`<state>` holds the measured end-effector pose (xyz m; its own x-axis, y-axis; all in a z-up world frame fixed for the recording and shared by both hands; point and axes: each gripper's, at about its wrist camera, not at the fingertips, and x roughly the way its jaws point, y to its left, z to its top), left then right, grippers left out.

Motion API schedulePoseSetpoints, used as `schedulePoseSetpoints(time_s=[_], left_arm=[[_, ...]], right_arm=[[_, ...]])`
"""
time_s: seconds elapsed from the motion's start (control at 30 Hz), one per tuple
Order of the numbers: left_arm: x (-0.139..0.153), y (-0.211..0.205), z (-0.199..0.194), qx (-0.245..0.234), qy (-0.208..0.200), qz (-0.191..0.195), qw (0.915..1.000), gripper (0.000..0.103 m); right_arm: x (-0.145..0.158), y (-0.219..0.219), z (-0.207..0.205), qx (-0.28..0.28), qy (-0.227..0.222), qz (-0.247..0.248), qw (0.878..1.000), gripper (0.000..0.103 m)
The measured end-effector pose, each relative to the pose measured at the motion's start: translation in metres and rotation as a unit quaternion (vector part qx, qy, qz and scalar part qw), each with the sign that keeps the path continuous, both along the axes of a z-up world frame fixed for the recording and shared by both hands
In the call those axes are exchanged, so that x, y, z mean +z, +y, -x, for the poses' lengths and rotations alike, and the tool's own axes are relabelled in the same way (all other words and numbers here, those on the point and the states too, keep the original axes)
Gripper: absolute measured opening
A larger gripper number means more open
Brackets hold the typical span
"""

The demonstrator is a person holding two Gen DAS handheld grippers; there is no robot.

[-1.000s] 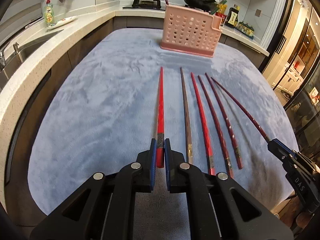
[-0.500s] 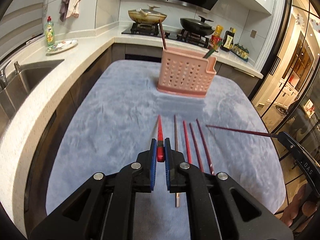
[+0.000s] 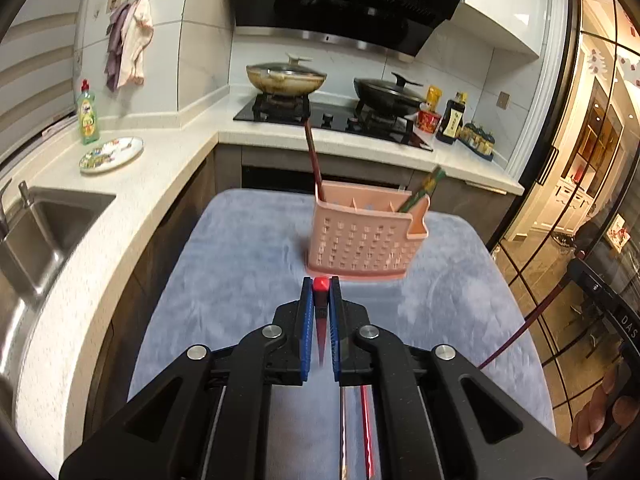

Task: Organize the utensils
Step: 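Lift both held chopsticks and carry them over the pink basket with both tools, then lower the chopsticks into the pink basket and open both tools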

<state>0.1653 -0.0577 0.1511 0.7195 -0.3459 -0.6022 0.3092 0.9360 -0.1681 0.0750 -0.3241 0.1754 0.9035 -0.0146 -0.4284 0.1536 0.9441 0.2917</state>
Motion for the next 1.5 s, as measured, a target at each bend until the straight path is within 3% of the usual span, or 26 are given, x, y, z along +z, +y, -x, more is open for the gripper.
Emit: schedulePoseSetpoints(time_s=[0.2, 0.4, 0.6, 0.87, 1.13, 1.33, 1.43, 1.5], left_arm=[[0.040, -0.010, -0.032, 0.008, -0.032, 0.014, 0.9993, 0.007], [0.097, -0.020, -0.060, 0.021, -0.099, 0.051, 0.9936, 0.007], [0.126, -0.034, -0.098, 0.034, -0.146, 0.084, 0.9852, 0.007], [0.099, -0.059, -0.143, 0.040, -0.133, 0.069, 0.9879, 0.007], [0.054, -0.067, -0.158, 0.033, -0.092, 0.058, 0.9935, 0.007], [0.040, -0.068, -0.160, 0.024, -0.071, 0.058, 0.9955, 0.008], [0.039, -0.068, -0.154, 0.020, -0.069, 0.051, 0.9961, 0.019], [0.039, -0.066, -0.150, 0.023, -0.067, 0.051, 0.9962, 0.041]], right_arm=[[0.038, -0.009, -0.033, 0.004, -0.046, -0.013, 0.999, 0.007], [0.078, -0.017, -0.079, 0.003, -0.099, -0.024, 0.995, 0.007], [0.088, -0.028, -0.132, 0.000, -0.120, -0.054, 0.991, 0.007], [0.064, -0.033, -0.184, -0.013, -0.092, -0.045, 0.995, 0.007], [0.021, -0.019, -0.205, 0.000, -0.040, -0.017, 0.999, 0.007], [0.010, -0.012, -0.209, 0.007, -0.020, -0.008, 1.000, 0.010], [0.013, -0.008, -0.202, 0.010, -0.023, -0.001, 1.000, 0.014], [0.017, -0.005, -0.195, 0.011, -0.028, 0.001, 1.000, 0.014]])
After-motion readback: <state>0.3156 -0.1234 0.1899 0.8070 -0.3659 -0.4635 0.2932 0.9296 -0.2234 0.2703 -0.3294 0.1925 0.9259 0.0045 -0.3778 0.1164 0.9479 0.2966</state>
